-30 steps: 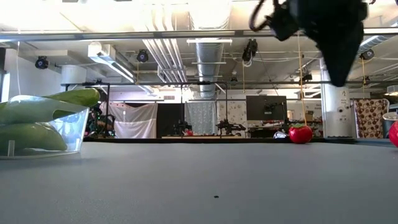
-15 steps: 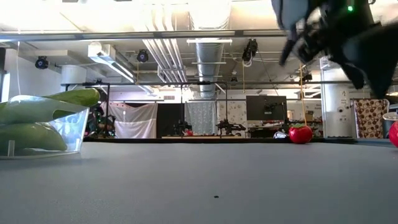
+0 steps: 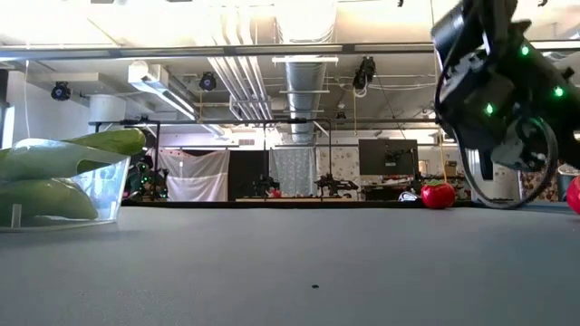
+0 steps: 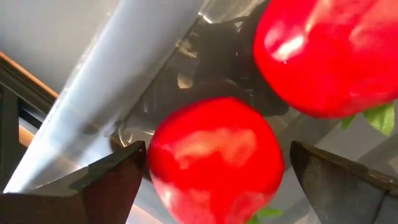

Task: Sort produce into baskets
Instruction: Put the bottom tomato into the black bin

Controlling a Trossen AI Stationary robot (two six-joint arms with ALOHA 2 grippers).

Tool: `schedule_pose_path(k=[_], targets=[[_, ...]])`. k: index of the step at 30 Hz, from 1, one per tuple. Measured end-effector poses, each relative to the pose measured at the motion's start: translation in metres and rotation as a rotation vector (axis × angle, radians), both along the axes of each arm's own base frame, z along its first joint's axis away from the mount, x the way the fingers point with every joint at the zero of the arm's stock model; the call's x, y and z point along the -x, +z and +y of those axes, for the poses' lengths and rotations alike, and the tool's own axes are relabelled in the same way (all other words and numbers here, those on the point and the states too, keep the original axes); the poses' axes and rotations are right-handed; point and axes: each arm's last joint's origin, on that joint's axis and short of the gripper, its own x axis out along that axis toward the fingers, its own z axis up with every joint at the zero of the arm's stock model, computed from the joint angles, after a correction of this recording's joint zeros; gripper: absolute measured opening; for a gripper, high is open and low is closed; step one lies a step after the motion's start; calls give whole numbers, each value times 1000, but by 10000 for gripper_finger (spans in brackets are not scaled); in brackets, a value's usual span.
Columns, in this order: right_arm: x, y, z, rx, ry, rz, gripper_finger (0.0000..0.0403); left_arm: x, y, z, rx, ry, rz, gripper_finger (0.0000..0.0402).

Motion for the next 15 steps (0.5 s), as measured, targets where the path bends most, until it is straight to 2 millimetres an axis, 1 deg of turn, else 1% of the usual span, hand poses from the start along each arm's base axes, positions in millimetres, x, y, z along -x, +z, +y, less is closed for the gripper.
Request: schedule_pose_path(k=[3,6,11,15], targets=[[5,-10,-3,-25,14,-14,382,0,0,1,-6,17,2,378],[6,-17,-4,-39,20,-52,382,0,0,1,-11,35,4,378],[11,-21,-6,-37,59,-41,382,0,1,2,-11,31,5,378],[11,-21,-7,-37,59,-43,382,1,8,3,16,34,-10,377]])
